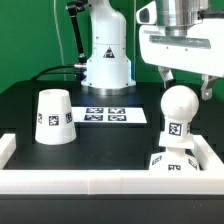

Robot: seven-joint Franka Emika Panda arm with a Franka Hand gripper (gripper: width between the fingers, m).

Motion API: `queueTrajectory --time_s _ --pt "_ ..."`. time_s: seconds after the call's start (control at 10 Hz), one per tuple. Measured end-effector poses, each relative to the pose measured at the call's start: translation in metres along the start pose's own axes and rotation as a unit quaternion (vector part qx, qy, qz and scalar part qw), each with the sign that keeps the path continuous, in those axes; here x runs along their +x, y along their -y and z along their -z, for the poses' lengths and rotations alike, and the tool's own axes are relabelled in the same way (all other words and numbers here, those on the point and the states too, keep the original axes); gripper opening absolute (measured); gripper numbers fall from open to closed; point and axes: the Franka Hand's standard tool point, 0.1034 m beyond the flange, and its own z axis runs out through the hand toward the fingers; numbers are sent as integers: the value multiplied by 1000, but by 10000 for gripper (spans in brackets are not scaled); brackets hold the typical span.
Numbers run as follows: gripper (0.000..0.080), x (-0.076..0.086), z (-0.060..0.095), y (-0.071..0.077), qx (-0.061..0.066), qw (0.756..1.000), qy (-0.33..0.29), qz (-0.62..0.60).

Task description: Assemble lamp

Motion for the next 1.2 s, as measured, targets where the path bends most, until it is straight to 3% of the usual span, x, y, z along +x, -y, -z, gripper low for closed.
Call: queueTrajectory --time_s 0.1,0.2,0.4,0.7,0.9,1.2 --pt "698 -5 -4 -5 -21 998 0 53" --pt "698 -7 -5 -13 -32 993 -4 113" --pt "698 -4 -11 -49 -51 976 -3 214" --pt "698 47 -17 -104 -43 963 -16 264" --pt "698 80 -5 -122 -36 960 -14 278" --pt "698 74 -9 -119 -38 960 -13 277"
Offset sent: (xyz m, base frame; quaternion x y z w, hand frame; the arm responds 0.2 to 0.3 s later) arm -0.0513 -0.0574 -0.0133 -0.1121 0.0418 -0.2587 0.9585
